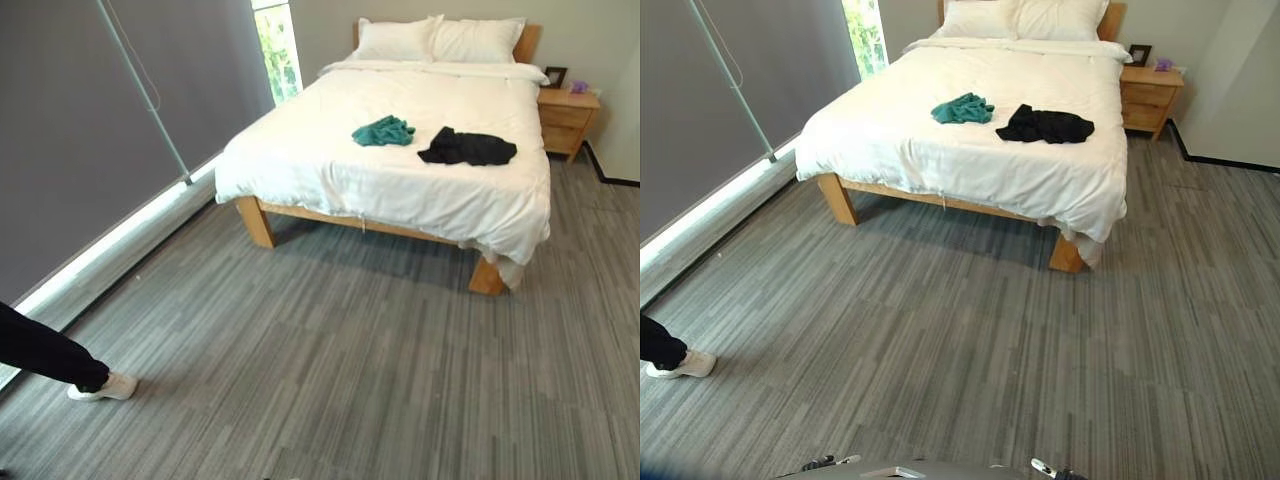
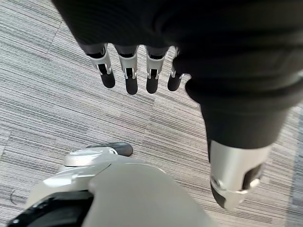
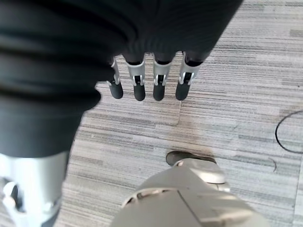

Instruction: Pick up bed clothes into laundry basket.

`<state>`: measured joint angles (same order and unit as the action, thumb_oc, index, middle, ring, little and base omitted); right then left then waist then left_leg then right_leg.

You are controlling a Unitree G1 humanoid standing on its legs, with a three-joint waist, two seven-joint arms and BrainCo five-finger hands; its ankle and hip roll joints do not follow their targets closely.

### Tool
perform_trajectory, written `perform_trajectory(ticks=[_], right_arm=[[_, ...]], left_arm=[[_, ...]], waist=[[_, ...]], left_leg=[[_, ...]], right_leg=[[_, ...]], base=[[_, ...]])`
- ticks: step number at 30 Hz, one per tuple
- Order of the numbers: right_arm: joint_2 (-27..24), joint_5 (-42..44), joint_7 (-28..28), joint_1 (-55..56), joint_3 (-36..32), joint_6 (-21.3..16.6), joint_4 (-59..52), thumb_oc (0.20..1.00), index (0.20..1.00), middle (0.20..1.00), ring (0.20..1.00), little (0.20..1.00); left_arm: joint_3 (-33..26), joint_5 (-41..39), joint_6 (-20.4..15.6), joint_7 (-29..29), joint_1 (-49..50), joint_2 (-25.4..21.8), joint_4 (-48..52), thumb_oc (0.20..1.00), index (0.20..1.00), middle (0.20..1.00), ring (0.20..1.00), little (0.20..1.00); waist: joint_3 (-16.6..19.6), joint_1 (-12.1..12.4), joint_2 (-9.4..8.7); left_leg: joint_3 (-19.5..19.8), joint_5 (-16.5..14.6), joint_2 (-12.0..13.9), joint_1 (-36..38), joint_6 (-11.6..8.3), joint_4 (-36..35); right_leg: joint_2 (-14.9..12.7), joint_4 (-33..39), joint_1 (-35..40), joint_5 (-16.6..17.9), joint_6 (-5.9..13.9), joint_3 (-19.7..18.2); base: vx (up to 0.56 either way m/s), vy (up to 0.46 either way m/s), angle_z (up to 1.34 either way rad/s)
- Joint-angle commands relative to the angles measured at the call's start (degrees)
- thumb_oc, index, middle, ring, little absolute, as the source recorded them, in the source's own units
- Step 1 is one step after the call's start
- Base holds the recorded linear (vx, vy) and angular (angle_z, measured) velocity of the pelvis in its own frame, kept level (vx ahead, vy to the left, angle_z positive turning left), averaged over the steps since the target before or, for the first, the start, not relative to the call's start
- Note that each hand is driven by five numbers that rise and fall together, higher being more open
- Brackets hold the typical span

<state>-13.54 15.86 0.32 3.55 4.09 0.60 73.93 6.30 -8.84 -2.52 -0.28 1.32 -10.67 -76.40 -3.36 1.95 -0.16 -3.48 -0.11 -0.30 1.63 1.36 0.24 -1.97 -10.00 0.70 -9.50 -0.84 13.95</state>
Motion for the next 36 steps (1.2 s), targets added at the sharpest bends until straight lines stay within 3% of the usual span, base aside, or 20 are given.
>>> perform_trajectory(ticks=[1, 6, 12, 14, 16, 17, 19, 20, 21, 26, 33, 36], right_arm=[[0.52, 0.72, 0.25, -2.12, 2.0, -1.03, -0.13, 1.0, 1.0, 1.0, 1.0, 1.0], [1.25, 2.62, -0.27, -1.39, 2.34, -1.39, -5.38, 1.0, 1.0, 1.0, 1.0, 1.0], [-1.55, 1.77, -0.47, -1.52, 2.83, -1.6, -16.32, 1.0, 1.0, 1.0, 1.0, 1.0], [-4.02, -0.07, -0.13, -2.69, 3.3, -1.89, -21.6, 1.0, 1.0, 1.0, 1.0, 1.0], [-4.71, 0.15, -0.12, -3.66, 3.25, -2.0, -22.86, 1.0, 1.0, 1.0, 1.0, 1.0], [-5.87, 1.98, 0.82, -4.12, 2.6, -2.82, -28.9, 1.0, 1.0, 1.0, 1.0, 1.0], [-7.37, 2.45, 0.72, -3.59, 0.77, -3.45, -36.65, 1.0, 1.0, 1.0, 1.0, 1.0], [-7.97, 1.43, 0.36, -3.13, 0.44, -3.64, -39.67, 1.0, 1.0, 1.0, 1.0, 1.0], [-9.72, -5.04, -0.55, -1.55, -1.68, -4.08, -52.72, 1.0, 1.0, 1.0, 1.0, 1.0], [-9.47, -8.25, 0.14, 1.68, -2.38, -5.04, -61.19, 1.0, 1.0, 1.0, 1.0, 1.0], [-7.13, -9.18, 0.5, 7.0, -1.91, -6.05, -64.46, 1.0, 1.0, 1.0, 1.0, 1.0], [-7.65, -9.9, 0.43, 7.24, -2.35, -6.34, -65.41, 1.0, 1.0, 1.0, 1.0, 1.0]], left_arm=[[-1.39, -0.86, -0.69, 0.11, -3.75, -0.25, -2.0, 1.0, 1.0, 1.0, 1.0, 1.0], [-1.7, -0.09, -0.85, 1.63, -3.78, -0.98, -1.82, 1.0, 1.0, 1.0, 1.0, 1.0], [-1.65, -6.86, -1.77, 0.57, -5.68, -2.49, 5.16, 1.0, 1.0, 1.0, 1.0, 1.0], [0.52, -6.38, -2.54, 0.83, -5.87, -4.93, 14.68, 1.0, 1.0, 1.0, 1.0, 1.0], [1.73, -5.31, -2.44, 0.82, -6.09, -6.26, 17.79, 1.0, 1.0, 1.0, 1.0, 1.0], [2.47, -5.31, -2.76, 0.66, -5.49, -9.48, 29.0, 1.0, 1.0, 1.0, 1.0, 1.0], [-0.42, -11.9, -3.01, 0.99, -3.34, -11.61, 40.41, 1.0, 1.0, 1.0, 1.0, 1.0], [-0.7, -11.1, -2.95, 0.81, -2.49, -12.25, 43.68, 1.0, 1.0, 1.0, 1.0, 1.0], [-3.08, -8.4, -3.3, 1.68, 0.73, -13.6, 56.08, 1.0, 1.0, 1.0, 1.0, 1.0], [-4.46, -9.49, -4.7, 2.22, 3.54, -11.68, 62.62, 1.0, 1.0, 1.0, 1.0, 1.0], [-5.63, -9.59, -5.47, 4.71, 6.69, -7.9, 63.52, 1.0, 1.0, 1.0, 1.0, 1.0], [-5.95, -8.35, -5.48, 4.74, 6.35, -8.72, 63.7, 1.0, 1.0, 1.0, 1.0, 1.0]], waist=[[-1.19, 0.63, -2.58], [-0.95, 0.4, -2.75], [-0.62, -0.42, -2.41], [-0.77, -0.44, -1.99], [-0.86, -0.38, -1.75], [-0.98, -0.38, -1.43], [-1.1, -0.15, -1.07], [-1.09, -0.11, -1.0], [-1.3, 0.08, -0.9], [-1.59, 0.16, -1.06], [-2.75, 0.25, -1.77], [-2.96, 0.26, -2.19]], left_leg=[[1.35, 0.1, 2.27, 2.68, -3.39, -3.32], [0.99, 0.14, 2.22, 3.13, -3.35, -3.86], [0.41, 0.05, 2.34, 3.62, -3.46, -4.35], [0.65, 0.1, 2.24, 3.52, -3.44, -4.33], [0.72, 0.14, 2.2, 3.49, -3.45, -4.36], [0.74, 0.22, 2.13, 3.41, -3.43, -4.42], [1.04, 0.28, 2.04, 3.32, -3.38, -4.45], [1.08, 0.32, 2.04, 3.29, -3.38, -4.47], [1.16, 0.18, 1.9, 3.26, -3.18, -4.58], [1.13, -0.16, 1.74, 3.38, -2.95, -4.65], [0.79, -0.62, 1.59, 3.61, -2.68, -4.62], [0.62, -0.83, 1.55, 3.68, -2.63, -4.62]], right_leg=[[-5.35, 15.0, 7.66, 8.68, 7.9, 0.57], [-5.29, 15.0, 7.62, 8.83, 8.01, 0.04], [-5.27, 15.0, 7.45, 9.0, 8.28, -0.52], [-5.37, 14.91, 7.34, 9.13, 8.33, -0.39], [-5.43, 14.87, 7.25, 9.24, 8.39, -0.27], [-5.53, 14.82, 7.13, 9.38, 8.59, -0.2], [-5.68, 14.81, 7.17, 9.39, 8.71, 0.13], [-5.73, 14.79, 7.14, 9.41, 8.78, 0.23], [-5.86, 14.74, 7.0, 9.45, 8.94, 0.22], [-6.04, 14.82, 7.13, 9.3, 9.05, 0.19], [-6.3, 14.87, 7.35, 9.0, 9.08, 0.0], [-6.42, 14.89, 7.27, 9.1, 9.33, -0.13]], base=[[0.0, 0.0, 0.0], [0.01, 0.006, -0.02], [0.0, 0.009, -0.02], [-0.02, 0.033, -0.03], [-0.01, 0.017, 0.0], [-0.01, 0.035, 0.01], [-0.01, 0.038, 0.02], [0.01, 0.04, 0.06], [0.01, 0.03, 0.08], [0.0, 0.009, 0.01], [0.0, 0.004, -0.02], [0.02, 0.013, -0.02]])
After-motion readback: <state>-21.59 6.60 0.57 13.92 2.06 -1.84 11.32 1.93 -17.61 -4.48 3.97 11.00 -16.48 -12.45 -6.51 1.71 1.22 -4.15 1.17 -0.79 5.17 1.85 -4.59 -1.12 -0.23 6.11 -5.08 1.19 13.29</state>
